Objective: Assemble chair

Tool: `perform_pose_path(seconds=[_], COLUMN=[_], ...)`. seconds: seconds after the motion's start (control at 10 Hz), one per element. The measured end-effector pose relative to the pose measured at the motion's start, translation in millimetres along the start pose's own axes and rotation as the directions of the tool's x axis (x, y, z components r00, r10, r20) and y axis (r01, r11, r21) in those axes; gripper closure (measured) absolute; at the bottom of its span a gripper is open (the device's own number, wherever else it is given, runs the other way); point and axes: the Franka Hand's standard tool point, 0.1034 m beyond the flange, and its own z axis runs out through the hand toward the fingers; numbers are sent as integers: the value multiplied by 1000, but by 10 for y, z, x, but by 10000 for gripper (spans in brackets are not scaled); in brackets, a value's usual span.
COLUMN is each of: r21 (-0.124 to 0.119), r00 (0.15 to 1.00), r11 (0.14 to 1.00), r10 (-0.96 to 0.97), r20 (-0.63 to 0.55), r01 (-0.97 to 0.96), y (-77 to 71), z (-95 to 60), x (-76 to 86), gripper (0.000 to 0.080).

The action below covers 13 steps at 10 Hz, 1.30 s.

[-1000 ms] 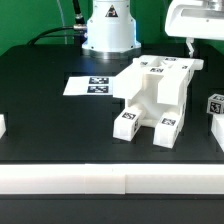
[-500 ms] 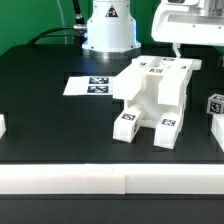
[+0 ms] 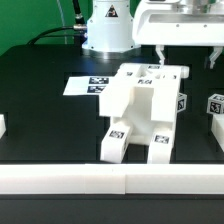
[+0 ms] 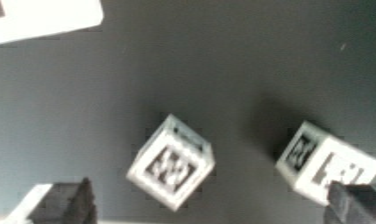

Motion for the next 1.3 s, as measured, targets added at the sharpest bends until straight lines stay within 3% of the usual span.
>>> perform_pose_path(seconds=[0.3,0.5,0.9,1.1,1.3], r21=[9,13,11,14,22], r00=[1000,999,999,986,974], r11=[1000,999,999,986,974], r10=[6,39,32,167,226], r20=[-28,-14,-16,-16,-33], r01=[-6,-39,-32,-167,-225], y=[105,41,48,-149,-278], z=[-82,-157,-128,-115,-118], x=[321,321,322,327,470], gripper=[151,151,151,151,151])
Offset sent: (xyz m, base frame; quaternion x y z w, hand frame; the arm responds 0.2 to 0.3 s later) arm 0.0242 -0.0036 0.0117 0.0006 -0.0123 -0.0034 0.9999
